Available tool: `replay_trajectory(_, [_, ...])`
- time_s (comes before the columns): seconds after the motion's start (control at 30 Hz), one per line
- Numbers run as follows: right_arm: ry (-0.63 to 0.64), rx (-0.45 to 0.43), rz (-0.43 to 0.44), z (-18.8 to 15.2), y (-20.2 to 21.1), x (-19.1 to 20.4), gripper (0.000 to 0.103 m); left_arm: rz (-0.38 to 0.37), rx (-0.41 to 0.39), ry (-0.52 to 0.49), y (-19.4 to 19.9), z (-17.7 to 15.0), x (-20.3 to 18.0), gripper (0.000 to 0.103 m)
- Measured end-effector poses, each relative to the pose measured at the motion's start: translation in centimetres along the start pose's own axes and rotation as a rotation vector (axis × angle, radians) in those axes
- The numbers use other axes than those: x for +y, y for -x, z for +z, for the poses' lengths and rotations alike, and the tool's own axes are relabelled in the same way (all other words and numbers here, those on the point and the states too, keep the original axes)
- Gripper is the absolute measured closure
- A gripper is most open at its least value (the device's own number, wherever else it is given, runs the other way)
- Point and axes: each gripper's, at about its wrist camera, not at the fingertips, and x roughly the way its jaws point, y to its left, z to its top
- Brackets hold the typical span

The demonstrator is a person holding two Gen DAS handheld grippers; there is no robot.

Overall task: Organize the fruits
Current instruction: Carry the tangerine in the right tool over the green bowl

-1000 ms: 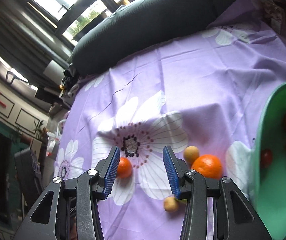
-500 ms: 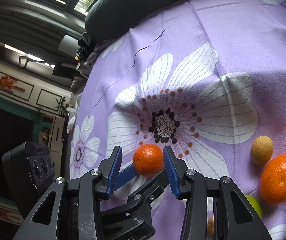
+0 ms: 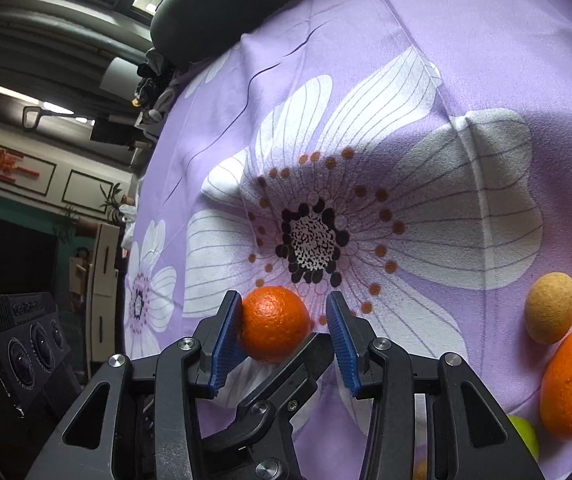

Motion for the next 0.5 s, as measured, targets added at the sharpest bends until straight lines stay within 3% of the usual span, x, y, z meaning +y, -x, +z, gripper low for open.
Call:
replay_trajectory(0.2, [0.029, -0.016, -0.017, -0.4, 0.4, 0.6, 0.057, -0.023, -0.023, -0.030, 0.7, -0.2, -0.2, 0.062])
replay_trajectory(0.5, [0.072, -0.147, -0.033, -0.9, 4.1, 1.7, 0.057, -0.090, -0.141, -0.090, 3.5, -0.5, -2.1, 0.063])
